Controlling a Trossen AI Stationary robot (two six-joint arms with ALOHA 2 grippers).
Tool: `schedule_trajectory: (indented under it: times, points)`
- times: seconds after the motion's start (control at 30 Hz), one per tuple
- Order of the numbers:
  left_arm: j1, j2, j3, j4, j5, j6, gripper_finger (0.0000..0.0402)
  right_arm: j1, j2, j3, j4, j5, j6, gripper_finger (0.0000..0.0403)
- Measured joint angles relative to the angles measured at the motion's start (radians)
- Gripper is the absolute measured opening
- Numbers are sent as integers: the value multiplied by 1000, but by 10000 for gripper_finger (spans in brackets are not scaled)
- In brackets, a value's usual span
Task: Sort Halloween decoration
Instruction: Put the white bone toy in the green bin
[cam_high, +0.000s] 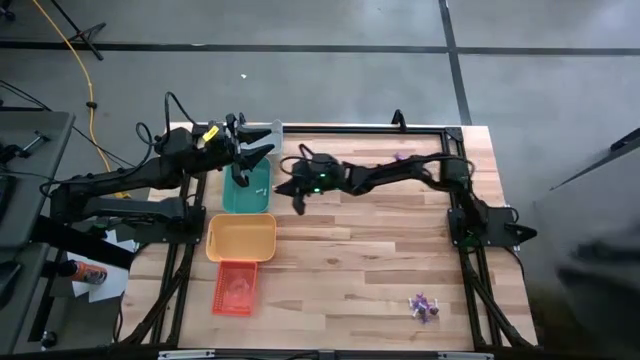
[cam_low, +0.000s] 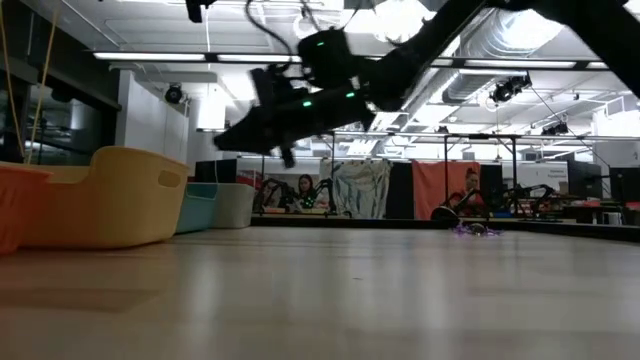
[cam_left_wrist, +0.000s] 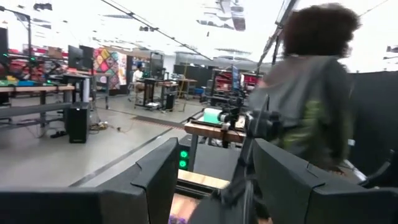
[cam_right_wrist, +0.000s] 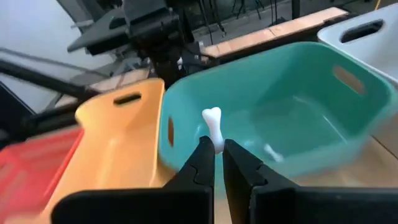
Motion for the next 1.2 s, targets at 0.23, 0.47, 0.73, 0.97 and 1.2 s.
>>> schedule_trajectory:
  times: [0.23, 0.47, 0.73, 0.97, 1.2]
  points:
    - [0, 0, 0, 4, -3, 14, 193, 16, 172, 266, -128, 0, 36, 27]
    - [0, 0, 0, 43, -3, 27, 193, 23, 219, 401, -293, 46, -3, 78]
    - [0, -4, 0, 50, 5, 40, 193, 4, 222, 550, -593, 55, -66, 170]
    - [0, -11, 0, 53, 45, 37, 193, -36, 135, 658, -1129, -77, -252, 192]
    - [-2, -11, 0, 48, 53, 1, 193, -18, -173, 226, -1162, -115, -266, 189]
